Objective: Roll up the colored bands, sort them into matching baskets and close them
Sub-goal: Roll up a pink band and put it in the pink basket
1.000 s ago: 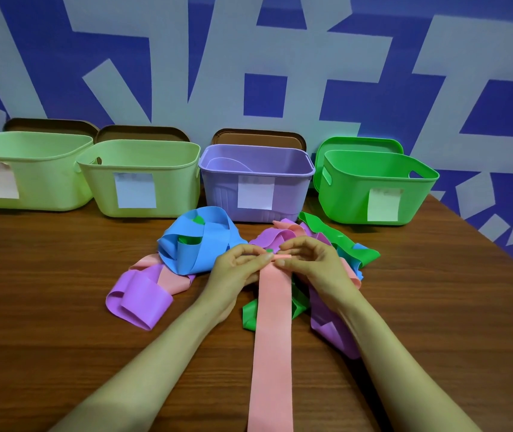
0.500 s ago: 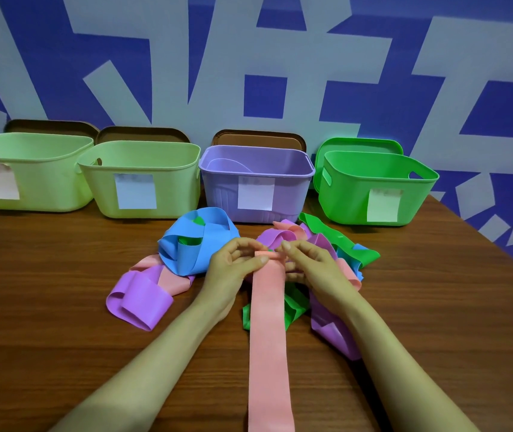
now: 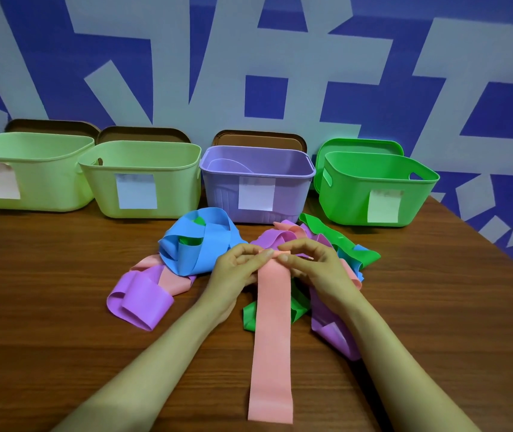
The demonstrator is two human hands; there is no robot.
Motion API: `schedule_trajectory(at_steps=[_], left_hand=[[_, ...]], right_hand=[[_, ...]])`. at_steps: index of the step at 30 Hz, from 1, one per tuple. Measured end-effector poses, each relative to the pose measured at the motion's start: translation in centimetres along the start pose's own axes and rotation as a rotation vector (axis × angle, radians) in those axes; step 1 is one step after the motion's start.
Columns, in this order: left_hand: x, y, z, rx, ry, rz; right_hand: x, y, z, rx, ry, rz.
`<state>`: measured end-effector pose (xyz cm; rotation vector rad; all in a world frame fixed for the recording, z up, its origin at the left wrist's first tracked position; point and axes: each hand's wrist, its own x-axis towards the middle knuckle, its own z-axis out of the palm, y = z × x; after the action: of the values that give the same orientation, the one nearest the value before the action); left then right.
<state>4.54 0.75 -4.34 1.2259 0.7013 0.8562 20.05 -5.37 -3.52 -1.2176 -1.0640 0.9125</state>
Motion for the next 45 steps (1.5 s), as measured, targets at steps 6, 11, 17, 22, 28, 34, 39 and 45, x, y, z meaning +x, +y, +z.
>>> schedule_trajectory(at_steps=[6,11,17,22,28,34,39,45], left_hand=[[0.13,0.00,-0.05,-0.057,0.002,-0.010],[0.13,-0.08,-0.17,-0.045,0.001,-0.008],[0.22,-0.41,-0.45,0.031,0.027,0.048],[0.23,-0.34,-0.45,0.036,0.027,0.102],[0.37,-0.41,-0.31,0.014,0.042,0.056],[0.33,-0.39,-0.32,0.008,0.010,0.011],[0.31,-0.05,-0.12,-0.043,0.027,0.008],[0.26,-0.09,-0.22,-0.037,0.029,0.019]], right_hand=[[-0.34,-0.26,-0.02,0.029,-0.016,-0.002],[-0.37,-0.37,-0.04,0.052,-0.036,0.004],[-0.30,-0.28,0.20,0.024,-0.050,0.031],[-0.14,-0.28,0.48,0.005,-0.028,0.114],[-0.18,-0.17,0.31,0.027,-0.044,0.084],[-0.03,0.14,-0.08,0.050,-0.024,0.038],[0.04,0.19,-0.21,0.055,-0.010,0.047],[0.03,0.09,-0.25,0.067,-0.018,0.013]])
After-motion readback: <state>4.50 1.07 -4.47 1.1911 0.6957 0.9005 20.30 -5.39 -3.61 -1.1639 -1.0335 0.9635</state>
